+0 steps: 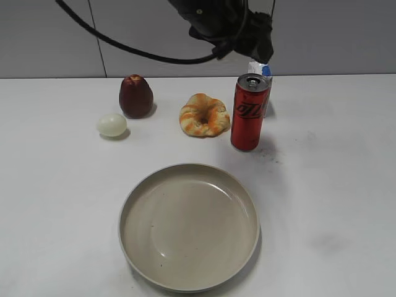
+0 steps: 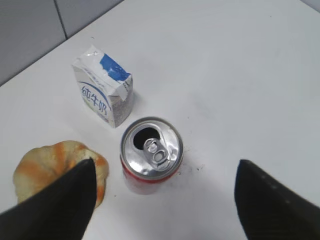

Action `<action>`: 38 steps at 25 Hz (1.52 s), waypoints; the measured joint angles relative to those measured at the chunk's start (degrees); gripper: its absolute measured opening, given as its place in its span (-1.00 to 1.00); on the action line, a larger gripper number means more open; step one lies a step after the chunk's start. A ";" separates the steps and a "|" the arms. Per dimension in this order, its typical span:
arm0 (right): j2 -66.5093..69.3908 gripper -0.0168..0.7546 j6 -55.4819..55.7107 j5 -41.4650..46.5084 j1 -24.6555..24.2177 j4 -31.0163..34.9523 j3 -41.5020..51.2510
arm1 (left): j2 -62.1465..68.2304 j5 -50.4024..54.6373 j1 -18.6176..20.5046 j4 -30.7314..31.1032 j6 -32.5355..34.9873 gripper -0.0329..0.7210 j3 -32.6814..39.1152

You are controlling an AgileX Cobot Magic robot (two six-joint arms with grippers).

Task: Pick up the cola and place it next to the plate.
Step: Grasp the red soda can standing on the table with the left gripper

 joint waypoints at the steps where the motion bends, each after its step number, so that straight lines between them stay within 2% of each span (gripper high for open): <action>1: 0.00 0.43 0.00 0.00 0.00 0.00 0.00 | 0.94 -0.28 -0.10 0.00 0.00 0.84 -0.40; 17: 0.00 0.43 0.00 0.00 0.00 0.00 0.00 | 7.37 -7.08 -0.23 -1.35 0.00 0.85 -0.87; 28: 0.00 0.43 0.00 0.00 0.00 0.00 0.00 | 11.19 -7.86 -0.23 -1.74 0.00 0.83 -0.98; 31: 0.00 0.43 0.00 0.00 0.00 0.00 0.00 | 11.68 -9.13 -0.23 -1.69 0.00 0.73 -0.98; 34: 0.00 0.43 0.00 0.00 0.00 0.00 0.00 | 11.73 -9.74 -0.23 -1.73 0.00 0.44 -0.98; 38: 0.00 0.43 0.00 0.00 0.00 0.00 0.00 | 11.73 -9.41 -0.23 -1.68 0.11 0.42 -1.04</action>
